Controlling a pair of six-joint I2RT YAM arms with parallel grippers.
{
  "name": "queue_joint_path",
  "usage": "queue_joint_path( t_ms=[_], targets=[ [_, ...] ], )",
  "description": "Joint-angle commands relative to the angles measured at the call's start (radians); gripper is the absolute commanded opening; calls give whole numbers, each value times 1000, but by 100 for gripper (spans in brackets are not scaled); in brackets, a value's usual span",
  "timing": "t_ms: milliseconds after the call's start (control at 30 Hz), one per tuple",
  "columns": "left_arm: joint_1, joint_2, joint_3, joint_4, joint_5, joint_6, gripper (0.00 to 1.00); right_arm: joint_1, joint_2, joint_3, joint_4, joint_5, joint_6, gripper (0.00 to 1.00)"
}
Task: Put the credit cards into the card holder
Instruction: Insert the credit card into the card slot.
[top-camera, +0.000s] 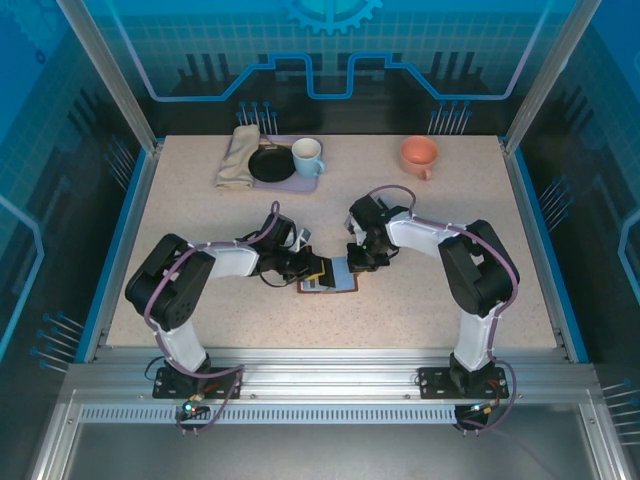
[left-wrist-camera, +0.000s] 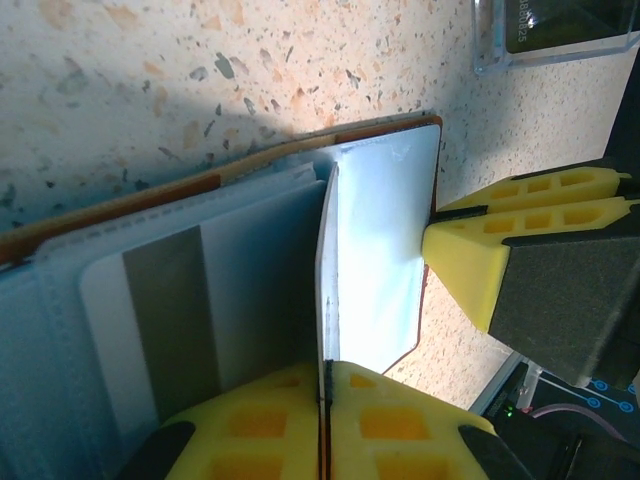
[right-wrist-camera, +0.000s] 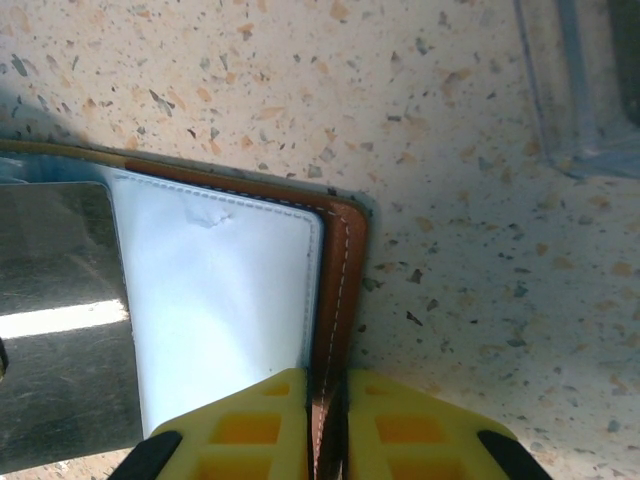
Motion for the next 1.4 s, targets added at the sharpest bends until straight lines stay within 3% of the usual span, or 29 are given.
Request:
queue_joint_path(
  t_ms=[0,233,333,467,633,733,867,1000,1367],
  targets=[
    [-32,36,35,-69,-32,56,11,-3,41,-36,3,-16,-2,14],
    [-58,50,54,-93,-63,50,13,-2,45,-39,11,-23,0,14],
    [-57,37,58,-127,-81,66,17,-2,43,-44,10,-21,1,14],
    [-58,7,65,-164,-109,71,30,-2,45,-44,8,-21,-2,14],
    [-58,-34,71,-204,-124,81,33,-3,42,-40,3,-22,-6,14],
    [-58,-42,69,-229,-135,81,32,-3,40,-36,2,-26,-7,14],
    [-61,-49,62,-221,-134,65,15,2,45,-35,4,-45,-9,12],
    [-71,-22,73,-200,-111,49,7,8,43,-39,8,-50,-4,12],
    [-94,18,83,-169,-126,-75,5,17,41,-61,22,-83,45,10]
  ],
)
